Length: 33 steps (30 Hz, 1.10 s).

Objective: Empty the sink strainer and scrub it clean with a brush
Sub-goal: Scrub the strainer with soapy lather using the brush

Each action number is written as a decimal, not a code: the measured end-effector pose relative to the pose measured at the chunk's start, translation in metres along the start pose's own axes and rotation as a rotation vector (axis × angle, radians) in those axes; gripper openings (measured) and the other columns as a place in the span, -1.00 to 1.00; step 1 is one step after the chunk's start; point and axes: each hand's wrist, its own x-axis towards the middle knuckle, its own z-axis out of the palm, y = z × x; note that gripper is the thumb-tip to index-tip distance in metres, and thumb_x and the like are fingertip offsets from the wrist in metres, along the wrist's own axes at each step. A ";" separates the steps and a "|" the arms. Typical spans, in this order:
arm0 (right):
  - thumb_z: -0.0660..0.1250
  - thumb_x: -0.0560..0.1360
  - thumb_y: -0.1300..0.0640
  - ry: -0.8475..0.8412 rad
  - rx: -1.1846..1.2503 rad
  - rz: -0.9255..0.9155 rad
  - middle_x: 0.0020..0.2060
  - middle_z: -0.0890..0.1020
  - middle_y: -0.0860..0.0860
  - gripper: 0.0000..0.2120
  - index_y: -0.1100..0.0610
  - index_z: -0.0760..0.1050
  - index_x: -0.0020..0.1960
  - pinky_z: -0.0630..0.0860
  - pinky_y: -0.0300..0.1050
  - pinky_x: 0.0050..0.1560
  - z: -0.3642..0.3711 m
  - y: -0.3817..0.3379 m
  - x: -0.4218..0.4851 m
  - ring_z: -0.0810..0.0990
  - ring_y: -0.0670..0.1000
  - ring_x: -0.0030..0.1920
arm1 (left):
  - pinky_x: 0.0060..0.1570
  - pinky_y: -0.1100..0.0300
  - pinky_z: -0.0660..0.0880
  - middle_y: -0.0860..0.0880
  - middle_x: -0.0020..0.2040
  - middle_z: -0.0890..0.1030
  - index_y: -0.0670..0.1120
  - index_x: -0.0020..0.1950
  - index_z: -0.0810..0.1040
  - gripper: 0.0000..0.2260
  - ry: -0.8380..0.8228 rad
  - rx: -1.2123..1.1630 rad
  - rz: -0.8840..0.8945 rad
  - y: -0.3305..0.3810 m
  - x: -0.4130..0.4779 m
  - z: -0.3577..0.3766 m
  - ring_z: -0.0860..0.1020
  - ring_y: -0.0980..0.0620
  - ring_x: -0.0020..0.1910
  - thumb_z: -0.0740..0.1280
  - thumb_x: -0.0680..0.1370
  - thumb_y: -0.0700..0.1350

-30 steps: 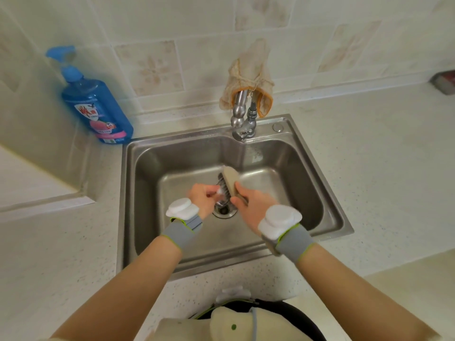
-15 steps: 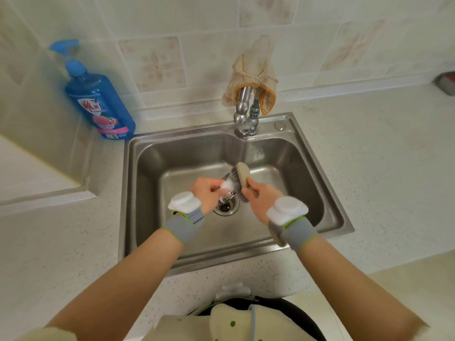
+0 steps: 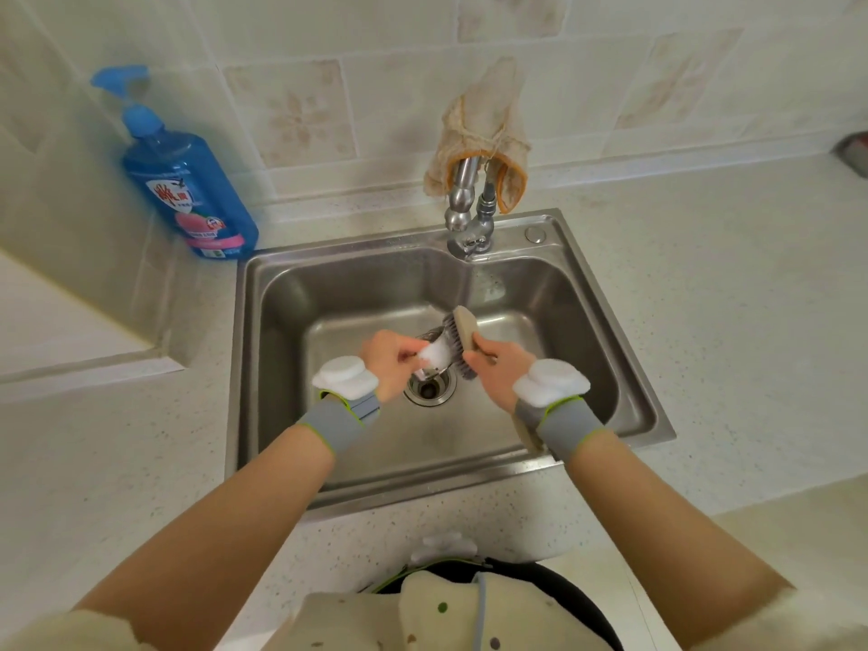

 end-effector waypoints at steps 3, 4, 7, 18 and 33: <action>0.12 0.60 -0.05 -0.046 -0.073 -0.066 0.35 0.48 0.08 -0.54 -0.07 0.21 0.48 0.39 -0.08 0.32 0.013 0.000 -0.017 0.45 0.18 0.33 | -0.42 0.33 0.23 0.08 -0.46 0.54 -0.16 -0.06 0.67 -0.86 -0.011 0.048 -0.025 -0.006 0.002 -0.006 0.38 0.11 -0.26 0.34 0.50 -0.16; 0.13 0.60 -0.05 -0.044 -0.068 -0.070 0.35 0.48 0.08 -0.55 -0.06 0.22 0.48 0.38 -0.09 0.32 0.013 -0.001 -0.015 0.45 0.18 0.34 | -0.40 0.33 0.25 0.11 -0.48 0.52 -0.14 -0.04 0.68 -0.86 -0.016 0.045 -0.026 -0.008 0.003 -0.008 0.39 0.14 -0.29 0.34 0.50 -0.16; 0.17 0.59 -0.01 0.009 0.056 -0.011 0.36 0.48 0.07 -0.55 -0.01 0.26 0.47 0.34 -0.13 0.33 0.005 -0.001 0.004 0.46 0.14 0.34 | -0.29 0.26 0.29 0.01 -0.41 0.54 -0.15 -0.03 0.68 -0.87 0.009 0.009 -0.025 -0.004 0.004 -0.002 0.39 0.21 -0.30 0.35 0.49 -0.19; 0.11 0.60 -0.05 -0.015 -0.156 -0.113 0.34 0.49 0.08 -0.54 -0.06 0.20 0.48 0.39 -0.08 0.26 0.008 -0.013 0.000 0.46 0.18 0.31 | -0.48 0.38 0.25 -0.06 -0.43 0.48 -0.16 -0.17 0.66 -0.86 0.075 -0.042 -0.053 -0.004 0.007 0.000 0.35 0.25 -0.42 0.32 0.51 -0.19; 0.09 0.61 -0.04 -0.076 -0.287 -0.083 0.44 0.36 0.08 -0.53 0.01 0.18 0.50 0.26 -0.07 0.39 0.014 -0.018 0.007 0.34 0.15 0.42 | -0.18 0.18 0.37 -0.12 -0.27 0.57 -0.13 0.01 0.67 -0.83 0.067 -0.201 -0.162 -0.025 -0.007 0.021 0.45 0.06 -0.22 0.35 0.47 -0.14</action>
